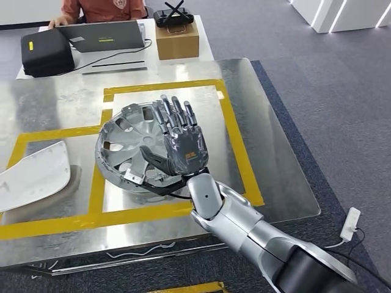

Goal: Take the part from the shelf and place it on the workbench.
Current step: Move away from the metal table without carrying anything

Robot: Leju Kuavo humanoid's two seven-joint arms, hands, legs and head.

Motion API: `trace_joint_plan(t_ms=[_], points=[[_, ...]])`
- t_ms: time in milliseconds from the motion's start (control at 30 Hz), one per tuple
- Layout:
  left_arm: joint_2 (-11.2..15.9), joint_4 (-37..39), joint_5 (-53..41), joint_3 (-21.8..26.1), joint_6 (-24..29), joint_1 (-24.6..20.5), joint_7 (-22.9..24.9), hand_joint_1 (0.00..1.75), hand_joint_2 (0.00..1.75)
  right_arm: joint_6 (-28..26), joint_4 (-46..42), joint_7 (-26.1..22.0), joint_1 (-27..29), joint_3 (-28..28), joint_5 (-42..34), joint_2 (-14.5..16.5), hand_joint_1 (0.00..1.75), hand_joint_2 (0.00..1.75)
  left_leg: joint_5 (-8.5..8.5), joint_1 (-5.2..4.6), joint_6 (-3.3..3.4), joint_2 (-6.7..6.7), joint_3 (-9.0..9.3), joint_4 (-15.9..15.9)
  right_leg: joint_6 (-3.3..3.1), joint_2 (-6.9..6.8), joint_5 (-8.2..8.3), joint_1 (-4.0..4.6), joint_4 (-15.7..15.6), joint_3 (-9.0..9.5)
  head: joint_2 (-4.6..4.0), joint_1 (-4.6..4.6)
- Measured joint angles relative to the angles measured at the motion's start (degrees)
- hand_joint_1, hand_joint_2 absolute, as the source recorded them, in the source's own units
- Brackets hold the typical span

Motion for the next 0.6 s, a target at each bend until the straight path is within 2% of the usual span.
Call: trace_joint_plan(t_ms=[33, 67, 100, 167, 233, 300, 333, 367, 400, 433, 467, 533, 567, 600], points=[[-0.03, 0.0, -0.02, 0.0, 0.02, -0.07, 0.0, 0.0, 0.0, -0.01, 0.01, 0.01, -0.05, 0.0, 0.01, 0.0, 0.0, 0.0, 0.02, -0.01, -0.35, -0.66, -0.1, 0.16, -0.14, 1.01, 1.11, -0.16, -3.28, 1.68, 0.0, -0.02], [-0.04, 0.0, -0.03, 0.0, 0.04, -0.1, 0.0, 0.0, 0.0, -0.01, 0.02, 0.01, -0.05, 0.01, 0.01, 0.0, 0.0, 0.0, 0.11, 0.04, -0.76, -1.26, -0.28, 0.25, -0.29, 1.8, 1.57, -0.22, -5.33, 2.78, 0.0, -0.03], [-0.04, 0.0, -0.05, 0.01, 0.07, -0.06, 0.0, 0.0, 0.0, 0.0, 0.04, 0.03, -0.03, 0.01, 0.01, 0.0, 0.0, 0.0, 0.26, 0.12, -1.18, -1.78, -0.51, 0.3, -0.52, 2.15, 1.37, -0.16, -5.92, 3.2, 0.0, -0.04], [0.02, 0.0, -0.05, 0.02, 0.11, 0.18, 0.01, 0.0, 0.0, -0.01, 0.08, 0.05, -0.04, 0.04, 0.02, 0.07, 0.0, 0.0, 0.4, 0.41, -1.89, -2.38, -0.8, 0.3, -1.14, 1.25, 1.55, -0.01, -5.95, 3.37, 0.0, -0.03], [0.09, 0.0, -0.05, 0.04, 0.13, 0.3, 0.02, 0.0, 0.0, -0.01, 0.08, 0.06, -0.18, 0.07, 0.02, 0.21, 0.0, 0.0, -0.86, 0.36, -2.49, -0.56, -1.69, 2.2, -1.99, 0.12, 1.66, -0.07, -6.12, 3.6, 0.0, -0.3], [0.07, 0.0, -0.05, 0.04, 0.15, 0.15, 0.02, 0.0, 0.0, 0.0, 0.1, 0.06, -0.2, 0.07, 0.02, 0.27, 0.0, 0.0, -4.14, 0.3, -2.92, 1.98, -4.69, 8.55, -2.66, -1.24, 1.56, 0.01, -6.22, 3.77, 0.0, -0.57], [0.04, 0.0, -0.05, 0.04, 0.15, 0.09, 0.02, 0.0, 0.0, 0.0, 0.14, 0.06, -0.14, 0.07, 0.02, 0.27, 0.0, 0.0, -5.83, 0.36, -3.06, 2.44, -6.69, 12.62, -2.84, -1.96, 1.48, 0.11, -6.21, 3.79, 0.0, -0.63], [0.02, 0.0, -0.05, 0.04, 0.15, 0.09, 0.02, 0.0, 0.0, 0.0, 0.17, 0.04, -0.04, 0.09, 0.02, 0.26, 0.0, 0.0, -6.78, 0.41, -3.13, 2.59, -8.21, 15.72, -2.92, -2.64, 1.4, 0.19, -6.2, 3.82, 0.0, -0.6], [0.01, 0.0, -0.05, 0.05, 0.15, 0.15, 0.02, 0.0, 0.0, 0.0, 0.21, 0.03, 0.02, 0.1, 0.02, 0.27, 0.0, 0.0, -6.68, 0.44, -3.14, 2.64, -8.85, 16.99, -2.96, -3.32, 1.31, 0.25, -6.19, 3.87, 0.0, -0.62], [0.02, 0.0, -0.05, 0.05, 0.16, 0.2, 0.02, 0.0, 0.0, 0.0, 0.22, 0.01, 0.04, 0.12, 0.02, 0.27, 0.0, 0.0, -5.52, 0.43, -3.07, 2.74, -8.33, 15.99, -2.95, -3.97, 1.21, 0.29, -6.18, 3.98, 0.0, -0.63], [0.05, 0.0, -0.07, 0.06, 0.21, 0.24, 0.02, 0.0, 0.0, 0.01, 0.23, -0.03, 0.02, 0.13, 0.02, 0.29, 0.0, 0.0, -3.57, 0.39, -2.89, 3.13, -6.68, 12.83, -2.89, -4.61, 1.07, 0.32, -6.18, 4.16, 0.0, -0.62], [0.1, 0.0, -0.1, 0.07, 0.42, 0.17, 0.01, 0.0, 0.0, 0.0, 0.25, -0.21, -0.08, 0.1, 0.02, 0.34, 0.0, 0.0, -0.47, -0.14, -2.32, 5.96, -2.59, 4.98, -2.53, -5.7, 0.68, 0.59, -6.12, 4.54, 0.0, -0.68], [0.1, 0.0, -0.13, 0.07, 0.57, 0.03, -0.02, 0.0, 0.0, 0.0, 0.27, -0.34, -0.13, 0.05, 0.02, 0.36, 0.0, 0.0, 0.1, -0.46, -1.99, 7.26, -1.31, 2.4, -2.26, -6.24, 0.48, 0.84, -6.09, 4.66, 0.0, -0.69], [0.08, 0.0, -0.14, 0.07, 0.7, -0.09, -0.04, 0.0, 0.0, 0.0, 0.31, -0.51, -0.15, 0.0, 0.02, 0.38, 0.0, 0.0, 0.0, -0.75, -1.68, 8.1, -0.83, 1.22, -1.99, -6.82, 0.29, 1.08, -6.1, 4.74, 0.0, -0.69]])
